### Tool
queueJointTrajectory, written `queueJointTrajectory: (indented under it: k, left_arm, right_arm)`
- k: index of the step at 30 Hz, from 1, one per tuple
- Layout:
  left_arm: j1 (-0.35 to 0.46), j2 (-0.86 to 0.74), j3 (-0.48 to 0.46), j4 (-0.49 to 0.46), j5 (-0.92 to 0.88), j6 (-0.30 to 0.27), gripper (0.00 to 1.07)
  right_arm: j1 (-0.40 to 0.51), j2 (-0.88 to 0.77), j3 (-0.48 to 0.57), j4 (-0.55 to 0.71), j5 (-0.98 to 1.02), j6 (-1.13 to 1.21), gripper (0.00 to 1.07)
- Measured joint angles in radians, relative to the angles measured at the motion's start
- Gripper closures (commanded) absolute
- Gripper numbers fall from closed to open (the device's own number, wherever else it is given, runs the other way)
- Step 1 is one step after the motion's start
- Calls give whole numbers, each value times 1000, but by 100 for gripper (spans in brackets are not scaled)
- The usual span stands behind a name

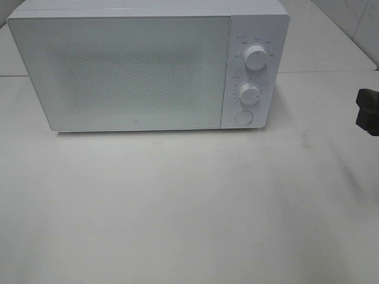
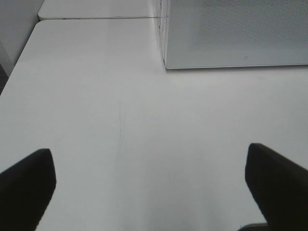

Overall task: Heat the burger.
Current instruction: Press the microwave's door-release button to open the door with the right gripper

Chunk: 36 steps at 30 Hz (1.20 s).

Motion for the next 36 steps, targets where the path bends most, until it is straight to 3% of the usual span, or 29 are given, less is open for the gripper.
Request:
queueJointTrajectory:
  k: [4,9,11,15,20,25,36]
  left_arm:
    - [0,0,0,0,0,0,6]
    - [0,0,0,0,0,0,6]
    - [0,0,0,0,0,0,6]
    - [0,0,0,0,0,0,6]
    - [0,0,0,0,0,0,6]
    - [0,0,0,0,0,0,6]
    - [0,0,0,0,0,0,6]
  right_arm:
    - [0,46,0,20,-49,-14,32]
    - [72,110,6,61,-146,-41,32]
    - [163,158,9,144,-214,-90,32]
    - [250,215,10,240,-288,-151,32]
    - [449,349,8,464,-459,-205,32]
    - [571,451,-43,598,-508,-214,32]
    - [673,608,-186,655,-521,-221,32]
